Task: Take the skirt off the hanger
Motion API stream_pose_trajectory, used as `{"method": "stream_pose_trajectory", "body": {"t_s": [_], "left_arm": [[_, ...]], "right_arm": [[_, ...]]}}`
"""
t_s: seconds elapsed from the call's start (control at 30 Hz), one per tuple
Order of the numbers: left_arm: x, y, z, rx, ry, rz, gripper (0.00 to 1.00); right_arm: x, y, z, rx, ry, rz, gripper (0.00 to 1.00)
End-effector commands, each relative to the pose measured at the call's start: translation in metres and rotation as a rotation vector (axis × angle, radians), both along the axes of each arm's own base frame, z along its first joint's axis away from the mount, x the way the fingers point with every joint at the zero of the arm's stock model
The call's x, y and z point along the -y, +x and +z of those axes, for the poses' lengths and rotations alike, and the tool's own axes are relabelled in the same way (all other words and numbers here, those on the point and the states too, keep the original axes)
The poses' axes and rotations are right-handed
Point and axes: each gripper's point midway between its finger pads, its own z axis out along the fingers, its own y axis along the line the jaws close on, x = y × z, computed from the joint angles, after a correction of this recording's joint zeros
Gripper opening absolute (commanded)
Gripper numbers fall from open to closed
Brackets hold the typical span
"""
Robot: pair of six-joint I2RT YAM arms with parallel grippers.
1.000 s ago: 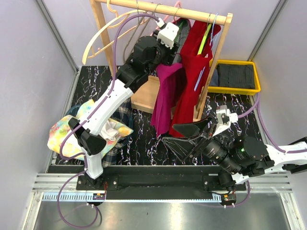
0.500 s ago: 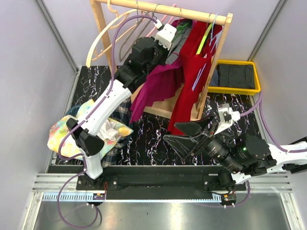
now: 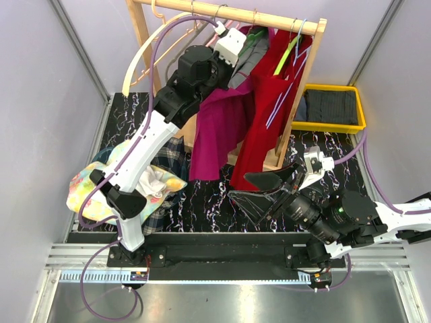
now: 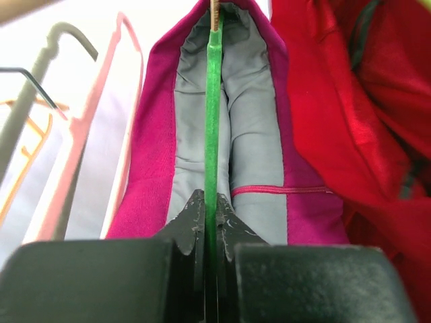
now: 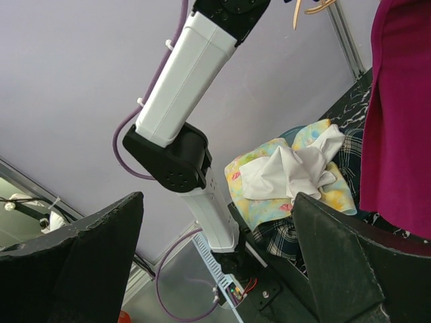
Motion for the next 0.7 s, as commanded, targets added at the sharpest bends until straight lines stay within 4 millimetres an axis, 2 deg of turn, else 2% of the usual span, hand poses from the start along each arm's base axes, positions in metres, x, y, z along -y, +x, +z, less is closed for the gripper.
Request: {"method": "stream_pose_trajectory", "body": {"t_s": [0.0,0.23,0.3,0.33,0.37,0.4,0.43,0.47,0.57,0.6,0.67], "left_arm": [[-0.015,-0.039,0.128,0.293,-0.211,-0.064,0.0],[-0.025,-0.057,0.158,0.34,-0.279,-0.081,0.0],[-0.035,-0.064,0.162,0.343,-0.277,-0.072,0.0],[-0.048,-0.076,0.173,0.363,-0.288,-0.064,0.0],[-0.047,-0.074,0.161,0.339,-0.268,-0.062,0.0],[-0.052,-0.078,0.159,0.334,-0.26,-0.061,0.0],[-0.067,-0.096,0.169,0.358,-0.268,-0.063,0.0],[-0.066,-0.095,0.152,0.324,-0.235,-0.065,0.0],[-0.088,-0.12,0.138,0.298,-0.195,-0.068,0.0],[-0.105,-0.137,0.143,0.31,-0.196,-0.059,0.0],[-0.114,-0.144,0.118,0.261,-0.142,-0.053,0.0]], "right_arm": [[0.001,0.003,0.003,-0.012,0.013,-0.022,1.0],[0.001,0.003,0.001,-0.008,0.008,-0.025,1.0],[0.002,0.003,0.001,-0.009,0.009,-0.027,1.0],[0.003,0.004,0.001,-0.009,0.008,-0.033,1.0],[0.003,0.005,0.002,-0.005,0.007,-0.034,1.0],[0.002,0.005,0.001,-0.002,0.001,-0.036,1.0],[0.003,0.005,0.004,0.003,0.004,-0.038,1.0],[0.004,0.006,0.005,0.015,-0.004,-0.044,1.0],[0.006,0.009,0.017,0.034,0.018,-0.063,1.0],[0.009,0.01,0.022,0.039,0.024,-0.067,1.0],[0.011,0.012,0.026,0.056,0.023,-0.085,1.0]]}}
